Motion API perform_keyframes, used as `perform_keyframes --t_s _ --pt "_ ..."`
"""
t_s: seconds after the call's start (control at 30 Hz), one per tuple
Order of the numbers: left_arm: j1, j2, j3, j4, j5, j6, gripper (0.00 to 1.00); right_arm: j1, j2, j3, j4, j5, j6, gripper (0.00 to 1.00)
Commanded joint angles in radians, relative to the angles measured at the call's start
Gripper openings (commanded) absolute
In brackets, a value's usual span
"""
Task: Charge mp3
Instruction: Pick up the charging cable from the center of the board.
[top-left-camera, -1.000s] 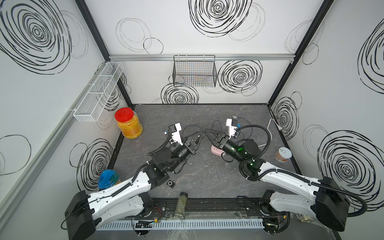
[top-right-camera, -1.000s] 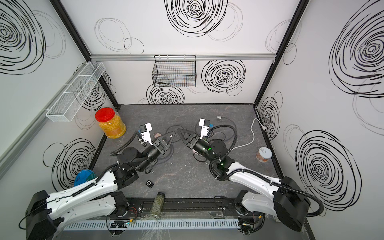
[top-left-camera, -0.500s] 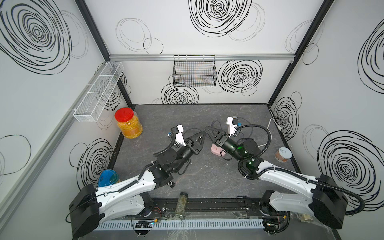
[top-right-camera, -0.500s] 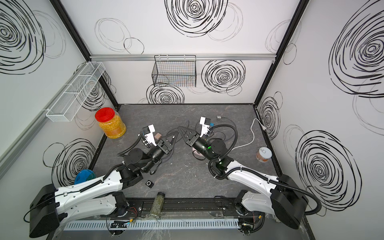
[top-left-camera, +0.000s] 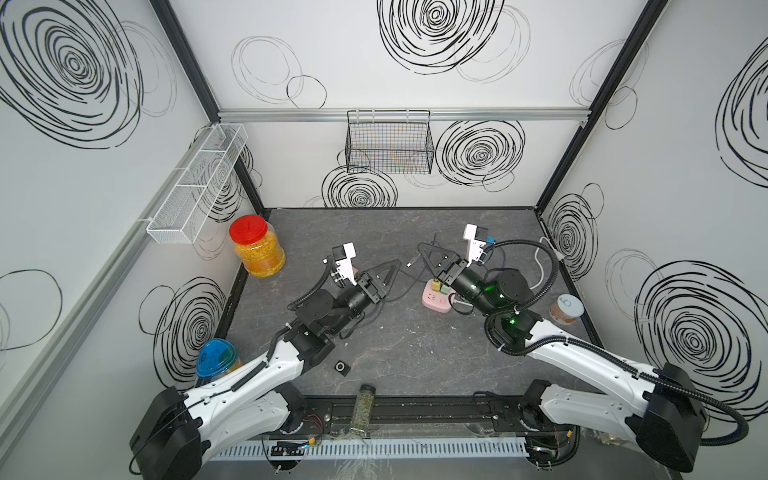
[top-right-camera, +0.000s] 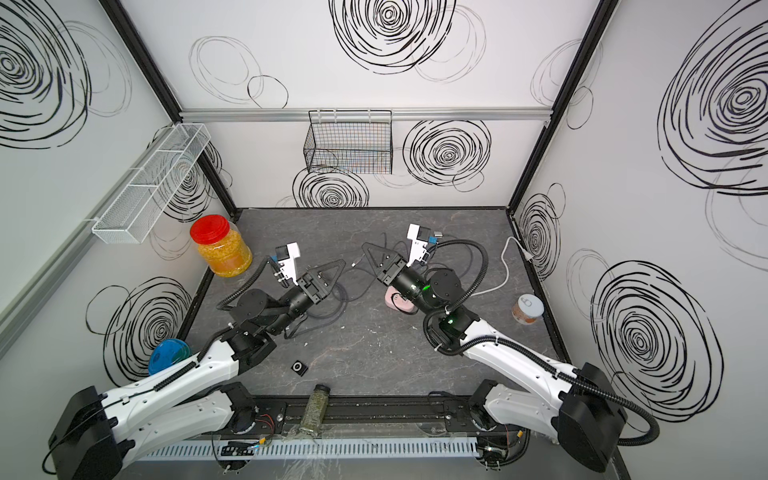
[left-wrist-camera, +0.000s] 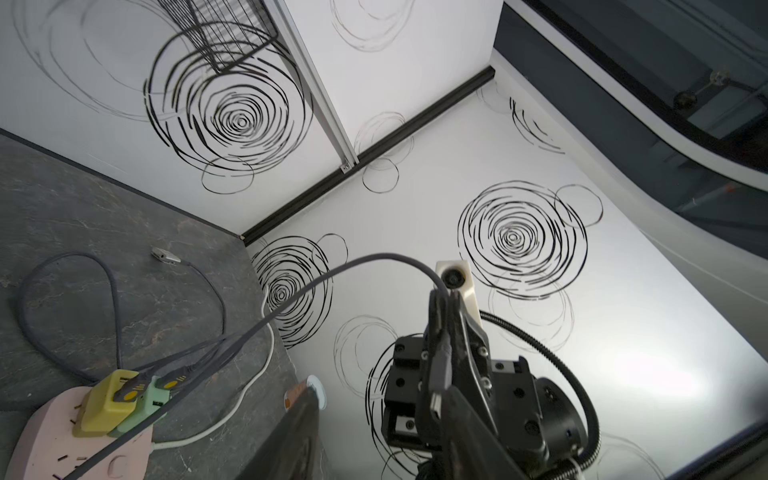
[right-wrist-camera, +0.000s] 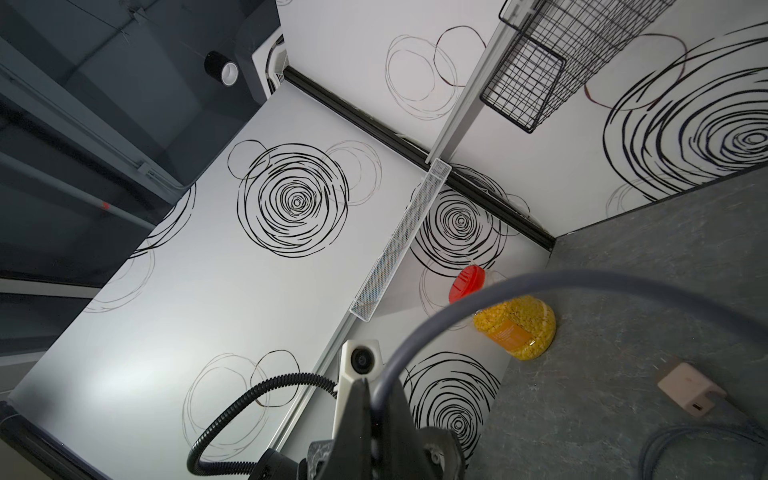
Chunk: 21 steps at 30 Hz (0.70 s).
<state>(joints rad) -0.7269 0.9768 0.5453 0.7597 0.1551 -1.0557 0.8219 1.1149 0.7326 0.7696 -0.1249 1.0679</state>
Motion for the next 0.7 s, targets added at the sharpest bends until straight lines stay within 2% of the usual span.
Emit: perform_keyframes --t_s 0.0,0.13,0.4,0.67 --pt "-0.008 0.009 0.025 0.077 0.115 0.032 0.45 -0.003 0.011 0.053 -0.019 -0.038 -0.02 0.0" --pt "-0.008 0.037 0.041 0.124 0.158 0.019 0.42 -0.004 0.017 0.055 -0.017 -0.038 -0.022 0.0" --pt "-0.002 0.066 0.027 0.234 0.152 -0.016 0.39 -0.004 0.033 0.056 -0.021 -0.062 -0.014 0.0" --pt "0.001 0.07 0.017 0.243 0.135 -0.027 0.24 -0.005 0.017 0.035 -0.017 -0.049 -0.017 0.0"
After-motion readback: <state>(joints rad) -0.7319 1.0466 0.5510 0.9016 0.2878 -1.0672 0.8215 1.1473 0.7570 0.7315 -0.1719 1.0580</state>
